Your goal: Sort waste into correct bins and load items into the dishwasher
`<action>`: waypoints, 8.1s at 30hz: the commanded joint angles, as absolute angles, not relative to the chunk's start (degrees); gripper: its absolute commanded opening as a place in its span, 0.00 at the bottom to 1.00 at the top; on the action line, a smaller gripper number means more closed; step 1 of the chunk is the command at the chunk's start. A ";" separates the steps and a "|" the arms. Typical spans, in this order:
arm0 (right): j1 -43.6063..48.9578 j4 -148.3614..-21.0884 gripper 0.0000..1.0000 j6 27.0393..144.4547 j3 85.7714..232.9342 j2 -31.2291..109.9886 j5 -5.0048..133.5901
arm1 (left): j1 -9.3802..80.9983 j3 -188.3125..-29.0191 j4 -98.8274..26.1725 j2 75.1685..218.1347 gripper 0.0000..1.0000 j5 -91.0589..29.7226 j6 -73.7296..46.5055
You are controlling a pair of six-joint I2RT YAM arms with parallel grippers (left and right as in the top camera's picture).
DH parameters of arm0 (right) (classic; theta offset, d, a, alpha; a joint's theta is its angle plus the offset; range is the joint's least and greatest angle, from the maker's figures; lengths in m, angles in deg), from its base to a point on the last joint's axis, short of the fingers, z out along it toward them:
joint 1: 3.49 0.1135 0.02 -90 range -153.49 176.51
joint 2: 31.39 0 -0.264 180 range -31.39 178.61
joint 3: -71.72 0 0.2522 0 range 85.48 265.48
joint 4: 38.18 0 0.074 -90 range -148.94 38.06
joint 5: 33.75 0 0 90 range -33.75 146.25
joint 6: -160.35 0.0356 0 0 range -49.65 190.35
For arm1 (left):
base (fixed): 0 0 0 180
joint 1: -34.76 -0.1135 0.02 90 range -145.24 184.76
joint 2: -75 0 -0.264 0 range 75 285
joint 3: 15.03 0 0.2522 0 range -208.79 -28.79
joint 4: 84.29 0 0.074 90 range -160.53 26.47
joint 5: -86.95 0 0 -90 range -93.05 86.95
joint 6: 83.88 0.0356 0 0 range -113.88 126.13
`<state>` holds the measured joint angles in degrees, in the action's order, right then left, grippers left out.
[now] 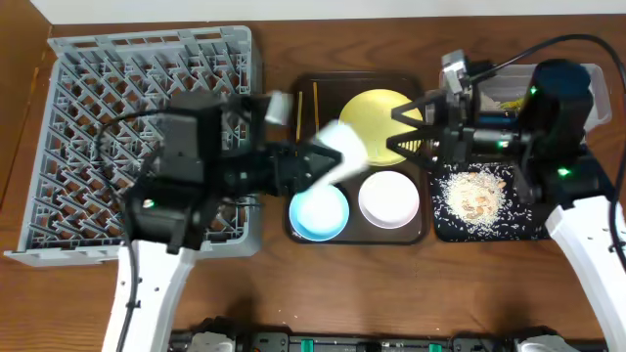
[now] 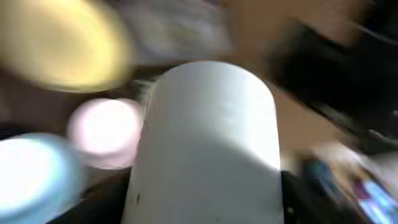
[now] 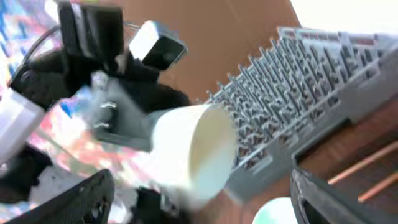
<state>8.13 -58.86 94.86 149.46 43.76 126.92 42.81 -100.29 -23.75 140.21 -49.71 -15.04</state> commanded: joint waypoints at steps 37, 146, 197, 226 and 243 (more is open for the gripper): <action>34.42 -94.27 0.94 90.03 149.53 49.14 64.19 | -3.44 -101.34 -11.03 161.13 0.94 -15.74 -22.91; 1.40 -56.15 0.99 73.46 85.79 -31.12 56.28 | 42.09 -102.04 -22.72 142.51 0.98 -29.29 -15.15; 1.40 -56.15 0.99 73.46 85.79 -31.12 56.30 | 48.30 -106.37 -26.42 162.38 0.07 48.83 -14.10; 1.40 -56.15 0.99 73.46 85.79 -31.12 56.30 | 14.68 -106.00 -36.62 171.54 0.43 -30.58 -13.30; 1.40 -56.15 0.99 73.46 85.79 -31.12 56.30 | 14.25 -105.85 -33.82 180.93 0.19 -39.10 -8.33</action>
